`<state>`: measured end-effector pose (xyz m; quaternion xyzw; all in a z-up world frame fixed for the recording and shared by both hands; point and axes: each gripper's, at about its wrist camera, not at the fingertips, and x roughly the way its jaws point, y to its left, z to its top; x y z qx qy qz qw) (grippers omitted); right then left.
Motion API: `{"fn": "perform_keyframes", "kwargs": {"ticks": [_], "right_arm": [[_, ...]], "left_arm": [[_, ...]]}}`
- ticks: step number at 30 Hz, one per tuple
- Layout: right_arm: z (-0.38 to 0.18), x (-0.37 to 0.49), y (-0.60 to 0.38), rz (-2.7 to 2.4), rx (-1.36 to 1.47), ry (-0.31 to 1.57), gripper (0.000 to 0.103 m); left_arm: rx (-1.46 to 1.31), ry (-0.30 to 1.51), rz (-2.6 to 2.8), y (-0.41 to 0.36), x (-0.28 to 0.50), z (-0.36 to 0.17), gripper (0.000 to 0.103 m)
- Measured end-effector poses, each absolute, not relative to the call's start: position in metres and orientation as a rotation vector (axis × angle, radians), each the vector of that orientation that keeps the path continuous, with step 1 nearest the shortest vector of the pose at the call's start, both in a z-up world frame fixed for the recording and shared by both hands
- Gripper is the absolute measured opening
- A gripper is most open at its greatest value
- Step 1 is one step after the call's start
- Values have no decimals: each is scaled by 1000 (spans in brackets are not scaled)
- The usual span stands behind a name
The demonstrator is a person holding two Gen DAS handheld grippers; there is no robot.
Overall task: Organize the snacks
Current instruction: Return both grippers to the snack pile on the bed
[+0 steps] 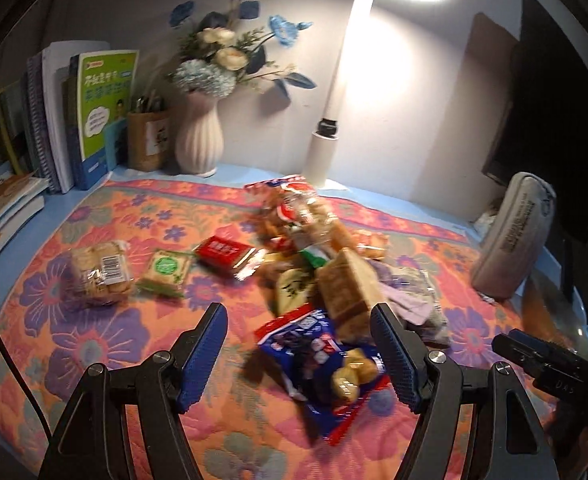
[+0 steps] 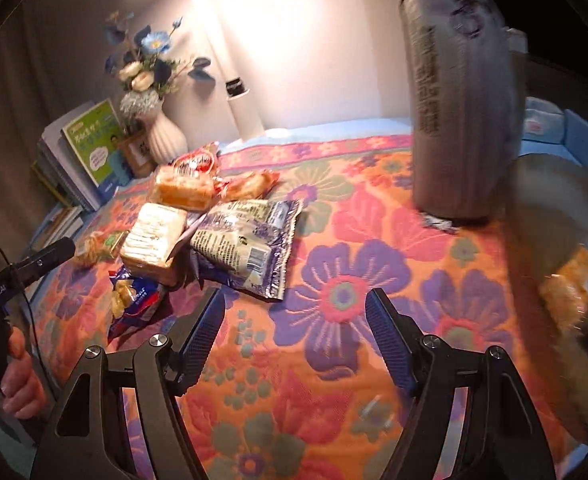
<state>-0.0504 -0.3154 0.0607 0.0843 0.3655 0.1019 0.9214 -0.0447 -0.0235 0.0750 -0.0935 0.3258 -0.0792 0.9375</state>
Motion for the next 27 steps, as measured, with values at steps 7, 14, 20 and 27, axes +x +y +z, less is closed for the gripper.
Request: {"fn": "perform_keyframes", "kwargs": {"ticks": [7,14,20,27], "right_arm": [[50,-29,-294,220,96,751,73],[41,-22,-288,238,71,796,74],[40,-24,-288,238,78,792,79],[40,-25,-284,224,48,792,79]], "left_arm": [[-275,717,-114,10,-19,32,71],[-322,739,-168,11,-10,20,72],[-286,722,-196,4,-15,24,72],[-268,708,-275,-7,-30,32,73]]}}
